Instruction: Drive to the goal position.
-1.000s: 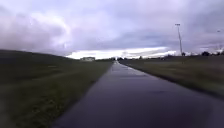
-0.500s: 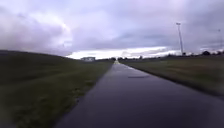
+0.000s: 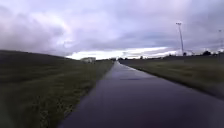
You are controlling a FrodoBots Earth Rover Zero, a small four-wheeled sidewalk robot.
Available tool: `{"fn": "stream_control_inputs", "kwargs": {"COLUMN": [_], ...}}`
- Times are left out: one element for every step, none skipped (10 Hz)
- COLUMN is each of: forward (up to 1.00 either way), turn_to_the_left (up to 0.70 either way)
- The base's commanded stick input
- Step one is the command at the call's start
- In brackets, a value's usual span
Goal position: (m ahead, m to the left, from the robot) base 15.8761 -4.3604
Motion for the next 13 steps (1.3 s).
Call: {"fn": "stream_control_inputs", "kwargs": {"forward": [0.7, 0.7, 0.7, 0.7, 0.7, 0.7, 0.7, 0.7, 0.7, 0.7, 0.7, 0.7, 0.7], "turn_to_the_left": [0.0, 0.0, 0.0, 0.0, 0.0, 0.0, 0.0, 0.0, -0.13, 0.0, 0.0, 0.0, 0.0]}}
